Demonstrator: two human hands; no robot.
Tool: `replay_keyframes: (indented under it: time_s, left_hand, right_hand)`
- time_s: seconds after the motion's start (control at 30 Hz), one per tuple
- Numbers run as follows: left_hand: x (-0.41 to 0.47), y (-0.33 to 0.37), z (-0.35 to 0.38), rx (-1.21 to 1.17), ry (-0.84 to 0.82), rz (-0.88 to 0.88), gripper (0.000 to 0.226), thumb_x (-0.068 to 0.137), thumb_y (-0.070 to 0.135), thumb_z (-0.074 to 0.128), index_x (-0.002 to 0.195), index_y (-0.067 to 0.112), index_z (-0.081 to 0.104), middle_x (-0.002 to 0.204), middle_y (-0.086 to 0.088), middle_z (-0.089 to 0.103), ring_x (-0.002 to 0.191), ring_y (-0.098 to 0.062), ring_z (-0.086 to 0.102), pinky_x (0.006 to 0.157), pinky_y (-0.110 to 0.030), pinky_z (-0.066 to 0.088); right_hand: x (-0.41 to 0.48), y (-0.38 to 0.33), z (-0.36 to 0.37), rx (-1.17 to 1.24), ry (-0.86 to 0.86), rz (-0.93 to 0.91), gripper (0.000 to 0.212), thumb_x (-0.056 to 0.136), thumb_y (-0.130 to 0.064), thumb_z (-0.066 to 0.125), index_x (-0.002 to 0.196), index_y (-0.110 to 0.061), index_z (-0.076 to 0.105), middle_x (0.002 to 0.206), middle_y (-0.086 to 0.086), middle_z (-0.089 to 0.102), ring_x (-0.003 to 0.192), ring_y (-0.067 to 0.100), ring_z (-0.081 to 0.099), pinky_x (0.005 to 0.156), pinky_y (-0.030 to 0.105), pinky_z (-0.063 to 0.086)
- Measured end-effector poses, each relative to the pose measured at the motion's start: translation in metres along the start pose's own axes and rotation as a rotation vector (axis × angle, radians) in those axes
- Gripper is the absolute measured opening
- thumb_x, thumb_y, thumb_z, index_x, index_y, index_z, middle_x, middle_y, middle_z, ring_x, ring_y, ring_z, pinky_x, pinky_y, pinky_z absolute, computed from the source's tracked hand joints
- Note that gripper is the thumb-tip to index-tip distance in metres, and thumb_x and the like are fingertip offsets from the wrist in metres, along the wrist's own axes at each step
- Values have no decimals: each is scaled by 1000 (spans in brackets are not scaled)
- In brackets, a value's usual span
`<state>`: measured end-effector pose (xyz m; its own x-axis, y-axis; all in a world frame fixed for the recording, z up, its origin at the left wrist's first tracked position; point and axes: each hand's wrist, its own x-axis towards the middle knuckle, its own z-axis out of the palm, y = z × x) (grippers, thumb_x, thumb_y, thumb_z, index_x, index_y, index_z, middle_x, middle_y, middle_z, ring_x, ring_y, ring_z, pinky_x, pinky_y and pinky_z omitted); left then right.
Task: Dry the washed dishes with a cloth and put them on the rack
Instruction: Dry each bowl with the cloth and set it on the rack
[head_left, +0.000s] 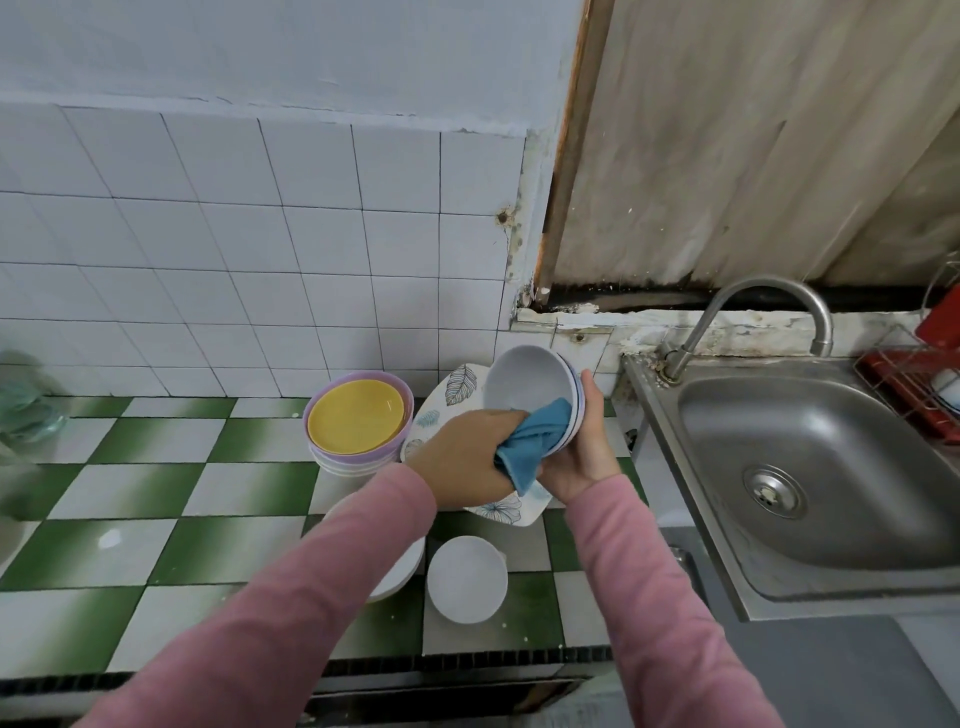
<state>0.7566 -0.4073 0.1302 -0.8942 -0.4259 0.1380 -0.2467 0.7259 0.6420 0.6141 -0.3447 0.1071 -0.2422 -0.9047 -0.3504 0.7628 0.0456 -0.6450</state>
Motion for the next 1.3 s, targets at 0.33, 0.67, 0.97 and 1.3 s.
replay_keyframes:
  time_s: [0.33,0.67,0.97,1.3]
  left_hand:
    - [9,25,27,-735,81,-242,30,92,22,67,121,20,58,114,-1,67,106,-15,64,92,-30,54]
    - [51,116,143,-902,-32,-305,22,88,18,74,104,30,66,104,4,73,94,-13,69,80,-30,56]
    - [93,236,255,-938,-214,-279,28,80,7,79,104,18,67,98,-2,75,91,-20,71,82,-36,57]
    - [152,417,410,-1010,-371,-148,29,86,9,73,103,31,67,104,3,73,99,-19,69,86,-38,56]
  right_hand:
    - [-78,0,-51,104,153,-164,63,84,-62,54,126,-16,63,126,18,67,111,34,65,97,51,51]
    - [-188,-16,-135,63,601,-522,80,63,-36,85,132,-25,47,129,11,60,106,29,65,81,49,55]
    - [-299,-65,-233,94,881,-695,91,52,-46,88,129,-15,51,129,14,62,104,23,66,88,42,54]
    - [-452,-149,-378,-63,1175,-828,86,46,-54,84,120,-22,53,114,-1,65,98,11,64,87,34,53]
